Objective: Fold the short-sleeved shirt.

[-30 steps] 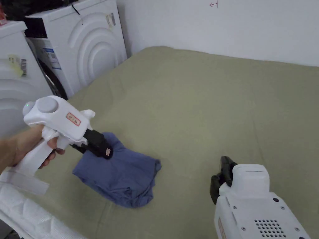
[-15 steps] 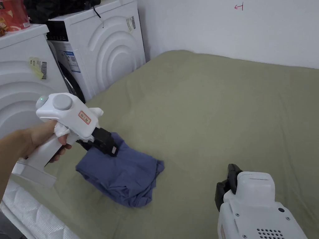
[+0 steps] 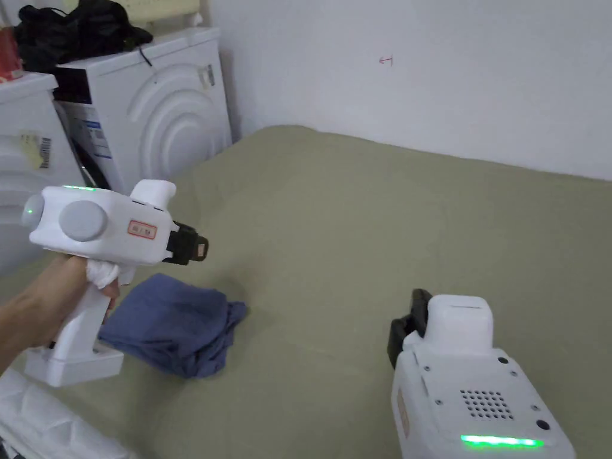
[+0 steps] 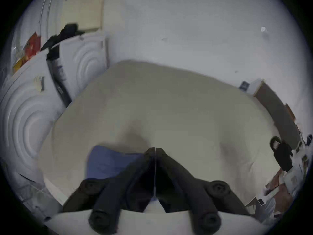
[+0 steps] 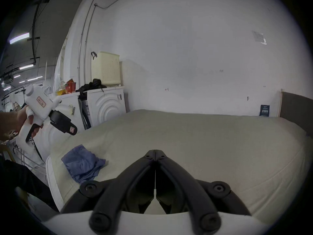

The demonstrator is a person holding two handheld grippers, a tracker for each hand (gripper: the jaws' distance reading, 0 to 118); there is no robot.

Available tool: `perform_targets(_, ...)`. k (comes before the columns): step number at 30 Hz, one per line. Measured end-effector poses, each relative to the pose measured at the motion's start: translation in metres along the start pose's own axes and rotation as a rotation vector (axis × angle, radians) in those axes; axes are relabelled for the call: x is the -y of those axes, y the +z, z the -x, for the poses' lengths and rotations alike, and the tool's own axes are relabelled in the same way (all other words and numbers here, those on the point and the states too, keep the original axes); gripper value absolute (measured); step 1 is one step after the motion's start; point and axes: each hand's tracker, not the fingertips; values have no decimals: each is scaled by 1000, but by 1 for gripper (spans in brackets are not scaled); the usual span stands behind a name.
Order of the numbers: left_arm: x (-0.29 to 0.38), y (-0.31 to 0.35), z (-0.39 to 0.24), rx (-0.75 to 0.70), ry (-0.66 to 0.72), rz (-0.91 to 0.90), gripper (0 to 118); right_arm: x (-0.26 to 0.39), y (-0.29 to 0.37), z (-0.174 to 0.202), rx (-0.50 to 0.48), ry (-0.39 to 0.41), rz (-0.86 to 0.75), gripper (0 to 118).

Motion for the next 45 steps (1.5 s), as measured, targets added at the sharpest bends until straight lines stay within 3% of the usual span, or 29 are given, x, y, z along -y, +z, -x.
perform_targets(4, 23, 21, -120, 118, 20, -129, 1, -31, 51, -58, 47, 10, -13, 1)
perform_targets(13, 57, 49, -368, 77, -87, -438, 1, -73, 167, -207, 312, 61, -5, 1)
perform_targets(19, 64, 61, -430, -14, -168, -522, 1, -76, 207, -264, 434, 60, -16, 1)
perform_targets(26, 55, 73, -438, 0, -155, -520, 1, -81, 219, -269, 475, 46, -64, 1)
perform_targets(45, 50, 85, -423, -28, -143, -529, 5, -94, 212, -255, 447, 55, -106, 2)
